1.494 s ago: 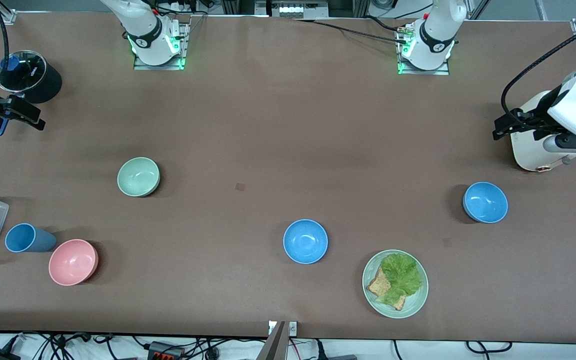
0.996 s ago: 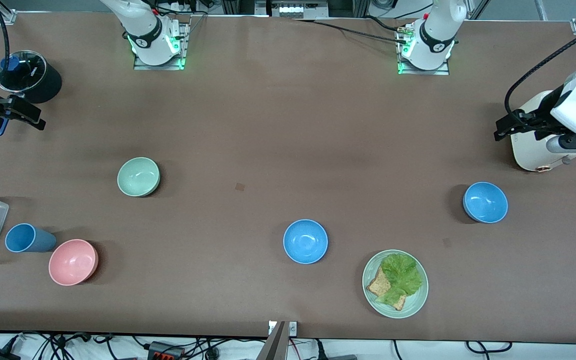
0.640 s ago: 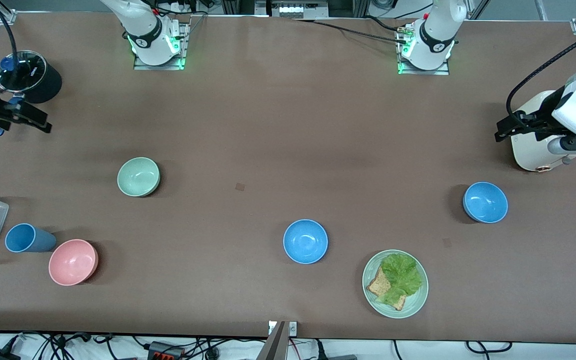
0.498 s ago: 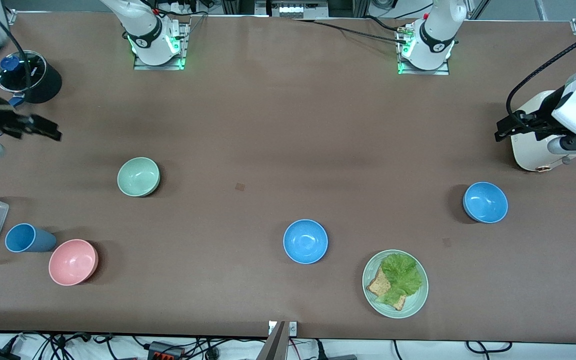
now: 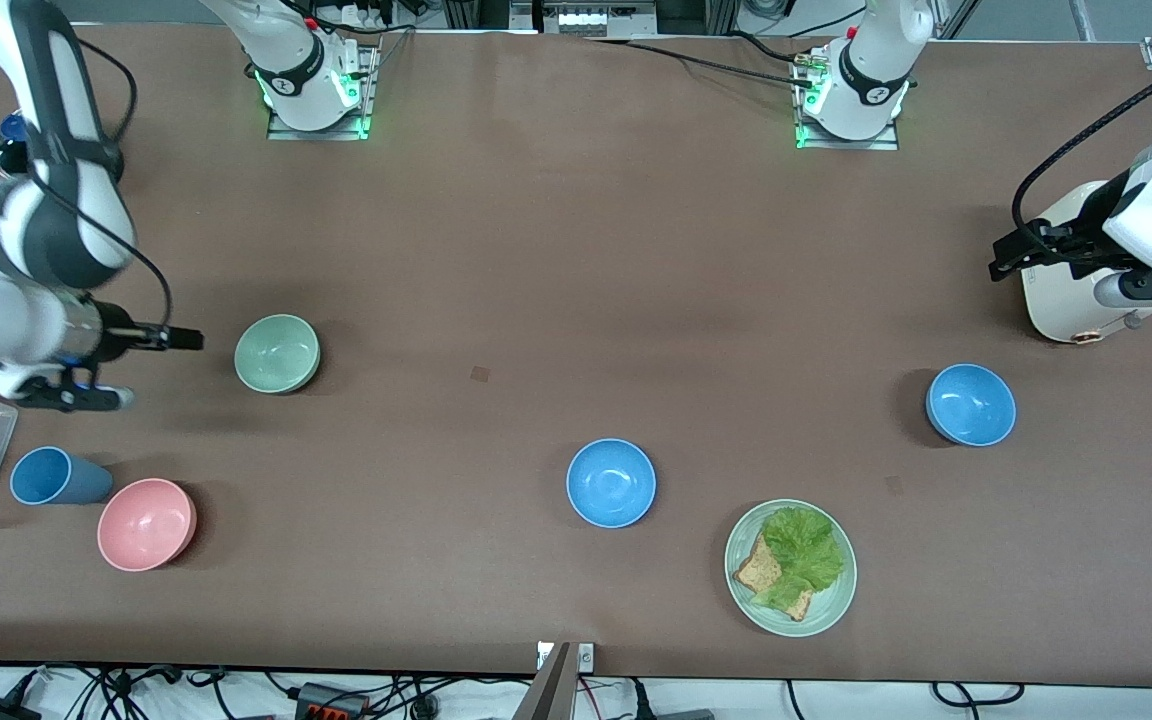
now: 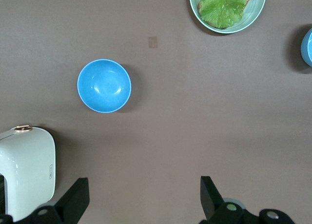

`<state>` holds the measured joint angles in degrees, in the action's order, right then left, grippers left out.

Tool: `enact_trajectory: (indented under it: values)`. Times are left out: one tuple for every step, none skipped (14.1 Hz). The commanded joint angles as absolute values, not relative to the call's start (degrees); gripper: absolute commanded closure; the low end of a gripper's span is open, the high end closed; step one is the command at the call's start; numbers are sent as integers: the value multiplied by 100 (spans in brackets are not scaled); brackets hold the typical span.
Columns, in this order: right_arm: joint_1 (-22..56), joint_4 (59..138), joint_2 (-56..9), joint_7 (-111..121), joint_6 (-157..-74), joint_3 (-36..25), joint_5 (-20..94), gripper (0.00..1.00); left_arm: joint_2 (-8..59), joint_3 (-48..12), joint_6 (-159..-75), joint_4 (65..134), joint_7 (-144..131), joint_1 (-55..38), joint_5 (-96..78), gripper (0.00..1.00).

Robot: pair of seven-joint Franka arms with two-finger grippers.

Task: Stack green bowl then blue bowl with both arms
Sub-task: 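Reach the right gripper down and grasp the pale green bowl rim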

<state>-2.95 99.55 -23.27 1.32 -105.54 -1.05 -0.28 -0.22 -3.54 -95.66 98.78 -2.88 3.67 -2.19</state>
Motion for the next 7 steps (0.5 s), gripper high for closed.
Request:
enact_trajectory:
  values:
    - [-308, 9870, -2846, 193, -10643, -70, -88, 0, 35, -387, -9431, 9721, -325, 378, -246, 0]
    - [-299, 9879, -2969, 193, -10722, -70, -88, 0, 44, -387, -9431, 9721, -316, 378, -246, 0]
    - [-299, 9879, -3110, 193, -10784, -70, -88, 0, 44, -387, -9431, 9721, -316, 378, -246, 0]
    - [-299, 9879, -3216, 185, -10889, -70, -70, 0, 44, -387, -9431, 9721, -316, 378, -246, 0]
    - [-299, 9879, -3321, 185, -10994, -70, -70, 0, 44, -378, -9431, 9721, -316, 378, -246, 0]
    - [-299, 9879, -3374, 176, -11030, -70, -44, 0, 44, -378, -9431, 9721, -316, 378, -246, 0]
    - [-290, 9879, -3410, 158, -11030, -70, -18, 7, 44, -378, -9431, 9721, -316, 378, -246, 0]
